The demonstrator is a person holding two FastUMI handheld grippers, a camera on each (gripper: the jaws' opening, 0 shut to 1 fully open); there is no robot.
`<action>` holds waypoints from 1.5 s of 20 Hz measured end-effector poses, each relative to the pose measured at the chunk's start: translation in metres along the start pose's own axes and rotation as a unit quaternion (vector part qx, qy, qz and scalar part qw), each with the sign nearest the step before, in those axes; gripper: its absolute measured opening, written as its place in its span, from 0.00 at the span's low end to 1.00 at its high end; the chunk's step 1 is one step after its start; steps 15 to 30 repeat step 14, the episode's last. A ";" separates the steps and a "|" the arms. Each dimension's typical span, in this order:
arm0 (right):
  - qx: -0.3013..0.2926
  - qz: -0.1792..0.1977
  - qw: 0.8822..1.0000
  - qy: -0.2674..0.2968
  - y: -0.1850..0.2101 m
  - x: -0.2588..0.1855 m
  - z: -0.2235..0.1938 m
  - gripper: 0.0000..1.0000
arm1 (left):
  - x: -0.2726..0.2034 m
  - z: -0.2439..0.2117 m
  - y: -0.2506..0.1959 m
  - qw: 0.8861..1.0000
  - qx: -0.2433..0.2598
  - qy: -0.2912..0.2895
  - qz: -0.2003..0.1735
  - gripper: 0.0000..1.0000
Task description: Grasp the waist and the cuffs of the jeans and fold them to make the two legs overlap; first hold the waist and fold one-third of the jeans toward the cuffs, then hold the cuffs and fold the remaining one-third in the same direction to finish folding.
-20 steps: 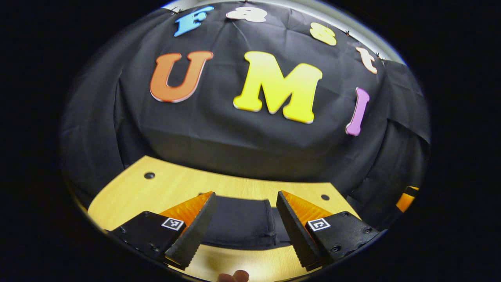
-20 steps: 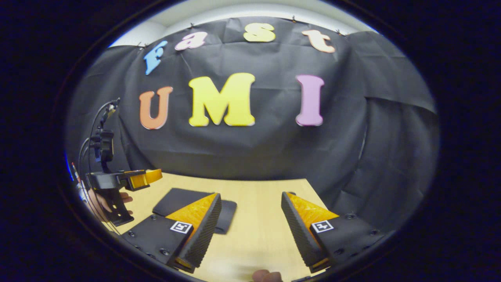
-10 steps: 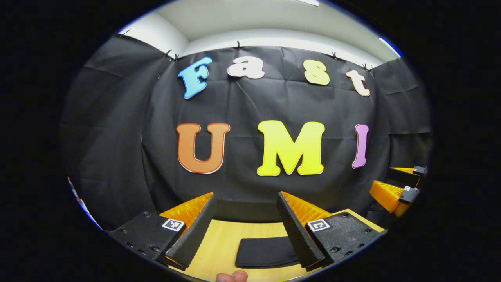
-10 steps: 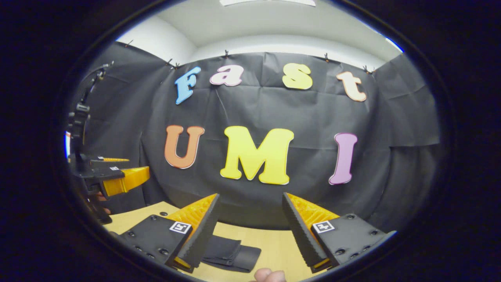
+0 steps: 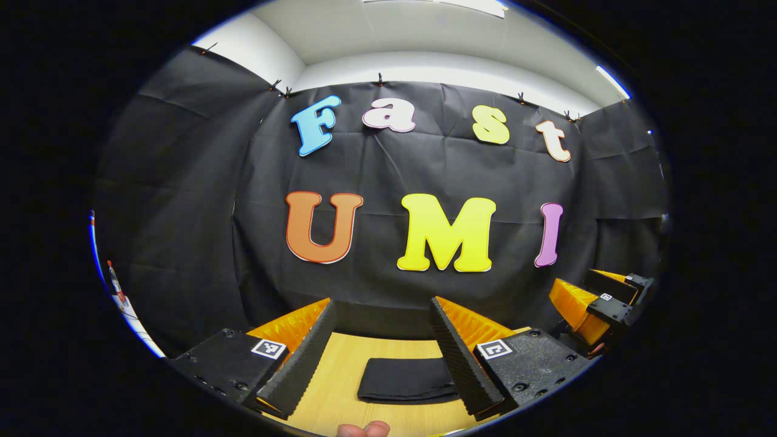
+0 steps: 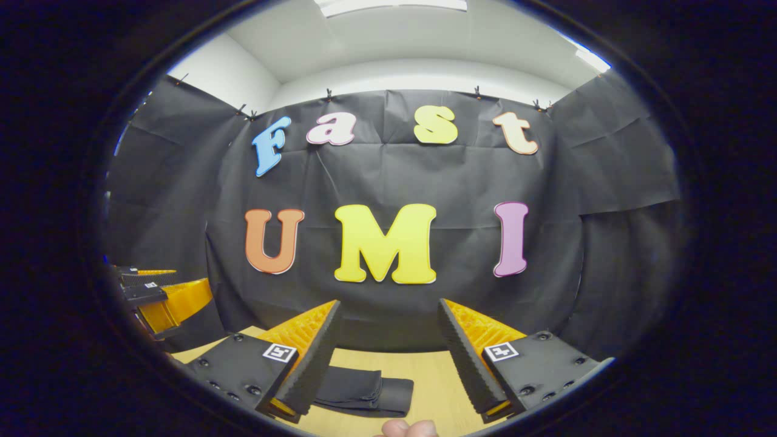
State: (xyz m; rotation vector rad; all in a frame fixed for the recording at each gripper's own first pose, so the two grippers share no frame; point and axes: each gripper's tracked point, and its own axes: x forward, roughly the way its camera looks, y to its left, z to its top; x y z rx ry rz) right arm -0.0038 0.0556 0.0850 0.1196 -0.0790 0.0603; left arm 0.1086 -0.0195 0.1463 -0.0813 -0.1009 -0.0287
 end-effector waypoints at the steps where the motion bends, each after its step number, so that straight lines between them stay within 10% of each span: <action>1: -0.002 -0.002 1.000 0.002 -0.001 0.002 -0.002 0.96 | 0.001 0.000 0.002 1.000 0.002 0.000 0.001 0.98; 30: 0.003 -0.008 1.000 0.023 0.006 0.008 -0.017 0.94 | 0.015 -0.015 0.014 1.000 -0.015 0.024 0.008 0.98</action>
